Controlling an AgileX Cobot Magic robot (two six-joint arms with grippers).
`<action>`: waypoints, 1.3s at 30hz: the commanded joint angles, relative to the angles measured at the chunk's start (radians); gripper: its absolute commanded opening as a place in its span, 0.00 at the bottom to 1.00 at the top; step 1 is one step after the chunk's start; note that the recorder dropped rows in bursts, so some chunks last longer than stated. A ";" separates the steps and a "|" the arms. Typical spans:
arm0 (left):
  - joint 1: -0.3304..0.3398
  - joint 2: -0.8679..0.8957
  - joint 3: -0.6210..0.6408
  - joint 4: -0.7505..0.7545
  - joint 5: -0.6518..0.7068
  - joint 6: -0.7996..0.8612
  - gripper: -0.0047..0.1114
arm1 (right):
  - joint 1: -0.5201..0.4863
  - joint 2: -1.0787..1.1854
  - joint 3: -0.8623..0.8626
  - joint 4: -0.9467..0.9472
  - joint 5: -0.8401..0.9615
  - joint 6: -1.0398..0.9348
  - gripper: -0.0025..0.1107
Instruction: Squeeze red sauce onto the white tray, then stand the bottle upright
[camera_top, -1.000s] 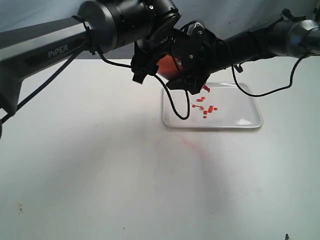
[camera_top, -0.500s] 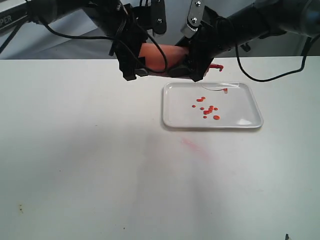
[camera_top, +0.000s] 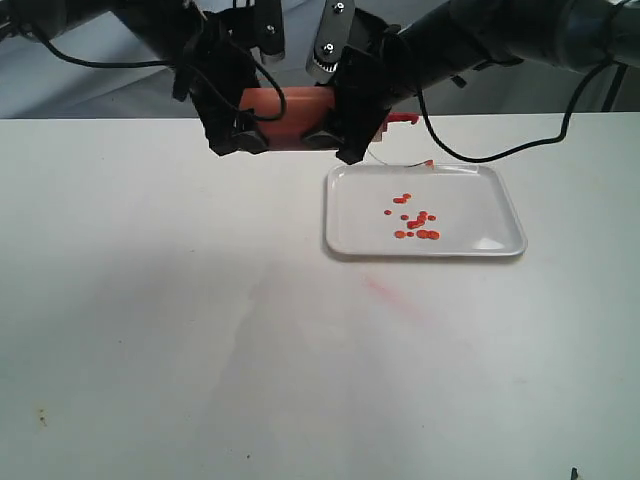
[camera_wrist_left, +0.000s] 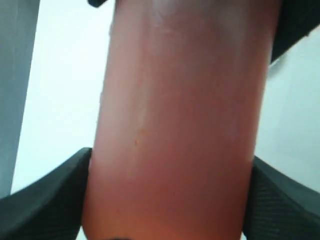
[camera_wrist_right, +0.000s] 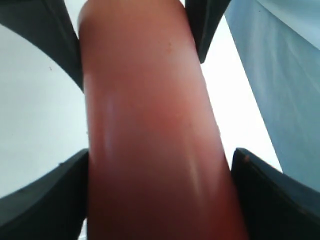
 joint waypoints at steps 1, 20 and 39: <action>0.069 -0.001 0.001 -0.288 0.040 0.075 0.04 | 0.001 -0.022 -0.007 0.008 -0.039 0.058 0.02; 0.079 0.125 0.001 -0.498 0.174 0.199 0.04 | 0.001 -0.022 -0.007 0.001 0.050 0.095 0.02; 0.079 0.209 0.001 -0.698 0.174 0.328 0.04 | 0.001 -0.024 -0.007 0.035 0.011 0.092 0.41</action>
